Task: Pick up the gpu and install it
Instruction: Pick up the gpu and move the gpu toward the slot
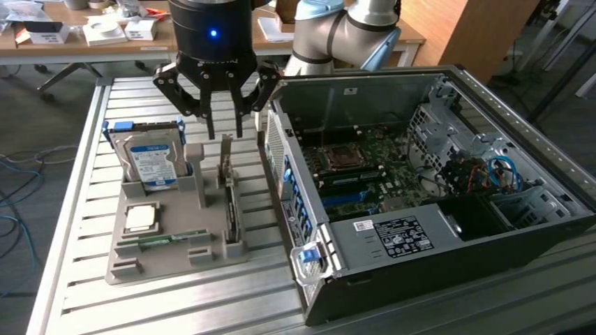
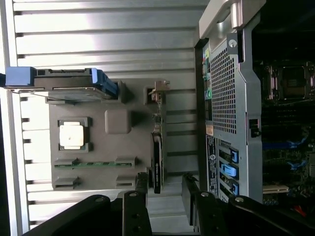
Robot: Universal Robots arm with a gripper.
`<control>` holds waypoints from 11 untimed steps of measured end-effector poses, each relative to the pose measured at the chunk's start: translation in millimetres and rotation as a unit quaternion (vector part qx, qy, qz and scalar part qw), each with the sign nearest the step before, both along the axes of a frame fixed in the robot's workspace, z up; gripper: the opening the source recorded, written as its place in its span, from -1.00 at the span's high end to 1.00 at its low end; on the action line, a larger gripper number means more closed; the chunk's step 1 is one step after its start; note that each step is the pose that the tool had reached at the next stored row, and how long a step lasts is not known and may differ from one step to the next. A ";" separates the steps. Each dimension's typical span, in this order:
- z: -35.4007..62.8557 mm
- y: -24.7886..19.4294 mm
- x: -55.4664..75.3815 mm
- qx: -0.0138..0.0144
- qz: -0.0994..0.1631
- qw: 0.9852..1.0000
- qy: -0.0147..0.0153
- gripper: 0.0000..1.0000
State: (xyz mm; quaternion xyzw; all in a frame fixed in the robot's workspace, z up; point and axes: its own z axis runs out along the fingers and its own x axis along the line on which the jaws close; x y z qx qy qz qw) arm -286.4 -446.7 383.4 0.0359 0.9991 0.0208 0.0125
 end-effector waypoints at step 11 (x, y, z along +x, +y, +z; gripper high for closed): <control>-16.2 0.0 0.0 0.000 0.000 1.000 0.000 0.17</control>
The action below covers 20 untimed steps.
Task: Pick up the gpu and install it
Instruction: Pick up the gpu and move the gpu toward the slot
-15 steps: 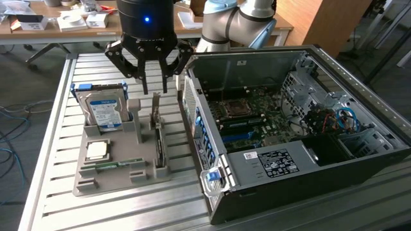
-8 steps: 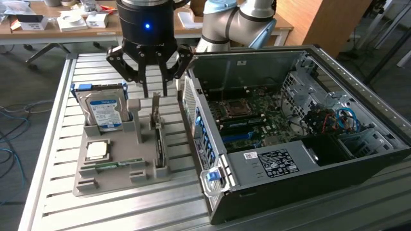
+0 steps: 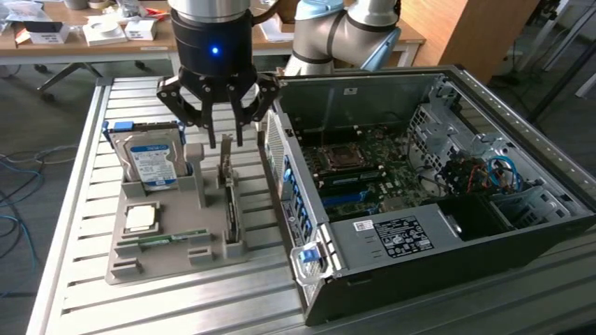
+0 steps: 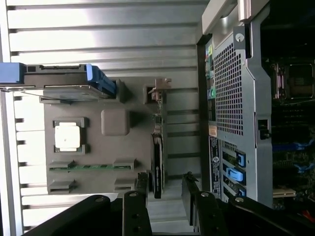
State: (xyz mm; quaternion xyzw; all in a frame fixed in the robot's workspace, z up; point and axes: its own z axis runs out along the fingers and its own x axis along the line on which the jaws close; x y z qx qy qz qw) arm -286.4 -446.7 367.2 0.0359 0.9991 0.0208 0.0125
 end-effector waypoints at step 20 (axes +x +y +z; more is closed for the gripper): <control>-17.8 0.0 0.0 0.000 0.000 1.000 0.000 0.17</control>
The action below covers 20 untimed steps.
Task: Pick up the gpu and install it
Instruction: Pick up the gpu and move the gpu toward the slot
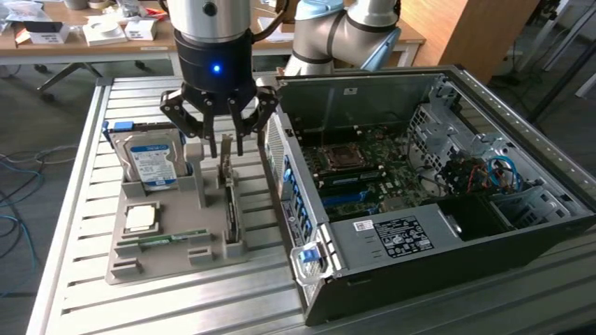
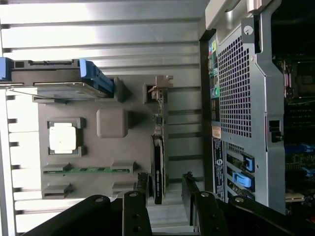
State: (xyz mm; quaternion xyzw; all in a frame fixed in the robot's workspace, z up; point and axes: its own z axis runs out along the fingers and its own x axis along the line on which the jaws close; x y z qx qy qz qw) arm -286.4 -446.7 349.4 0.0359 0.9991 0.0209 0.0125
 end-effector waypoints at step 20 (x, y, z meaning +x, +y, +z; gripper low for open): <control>-11.1 0.0 0.0 0.000 0.000 1.000 0.000 0.17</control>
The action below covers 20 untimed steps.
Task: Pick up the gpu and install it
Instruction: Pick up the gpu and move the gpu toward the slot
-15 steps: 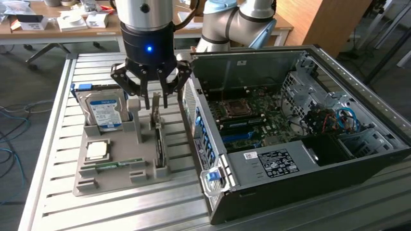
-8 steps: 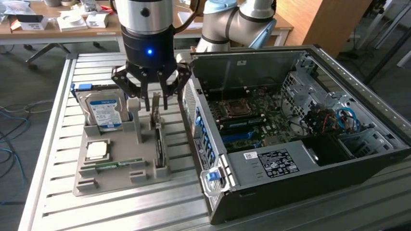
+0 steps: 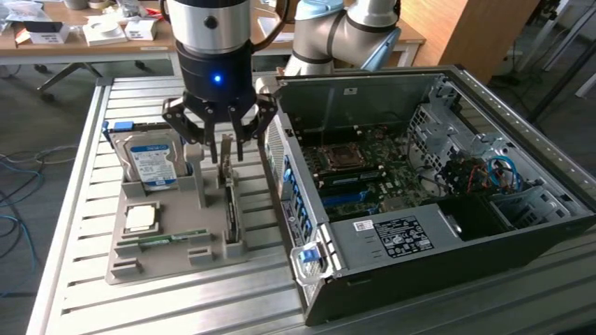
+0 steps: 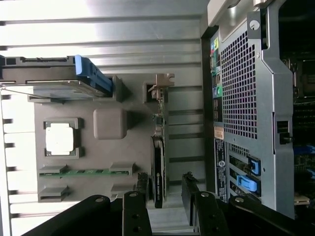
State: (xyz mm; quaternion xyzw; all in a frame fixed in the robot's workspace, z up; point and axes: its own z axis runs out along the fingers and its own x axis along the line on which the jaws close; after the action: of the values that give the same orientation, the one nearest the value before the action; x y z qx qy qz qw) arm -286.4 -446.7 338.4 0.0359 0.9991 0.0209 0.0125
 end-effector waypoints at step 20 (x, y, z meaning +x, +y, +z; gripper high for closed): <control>-7.1 0.0 0.0 0.000 0.000 1.000 0.000 0.17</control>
State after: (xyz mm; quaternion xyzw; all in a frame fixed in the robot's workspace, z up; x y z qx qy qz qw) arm -286.4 -446.7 331.3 0.0359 0.9991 0.0212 0.0125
